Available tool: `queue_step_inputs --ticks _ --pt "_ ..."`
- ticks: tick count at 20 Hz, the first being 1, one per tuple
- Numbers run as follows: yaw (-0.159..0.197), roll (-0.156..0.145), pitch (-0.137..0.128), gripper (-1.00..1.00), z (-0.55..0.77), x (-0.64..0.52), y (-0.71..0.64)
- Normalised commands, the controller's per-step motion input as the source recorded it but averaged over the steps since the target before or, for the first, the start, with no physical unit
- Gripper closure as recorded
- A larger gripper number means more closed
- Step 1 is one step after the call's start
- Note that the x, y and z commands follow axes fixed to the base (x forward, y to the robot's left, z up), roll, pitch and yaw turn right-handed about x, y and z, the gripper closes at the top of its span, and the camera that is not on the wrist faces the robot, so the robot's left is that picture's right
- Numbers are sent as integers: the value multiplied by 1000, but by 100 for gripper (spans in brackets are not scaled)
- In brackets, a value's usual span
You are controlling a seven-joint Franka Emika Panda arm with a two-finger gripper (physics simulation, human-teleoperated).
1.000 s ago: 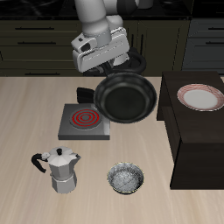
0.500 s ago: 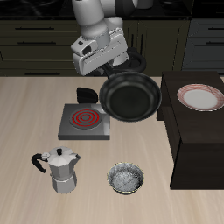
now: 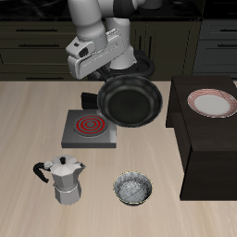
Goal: Place the frypan on the top layer of the shelf
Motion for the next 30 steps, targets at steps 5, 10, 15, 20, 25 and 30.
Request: queue_step_inputs --ticks 5,10,15,20,25,30 --pt "88 2 -16 100 16 -12 -188" --pt "97 3 -10 100 -20 24 -179" --pt "69 18 -7 100 -20 19 -105" --pt "128 20 -14 100 -11 -15 -130" --pt "156 11 -65 100 108 71 -101" --pt "42 0 6 100 16 -5 -18"
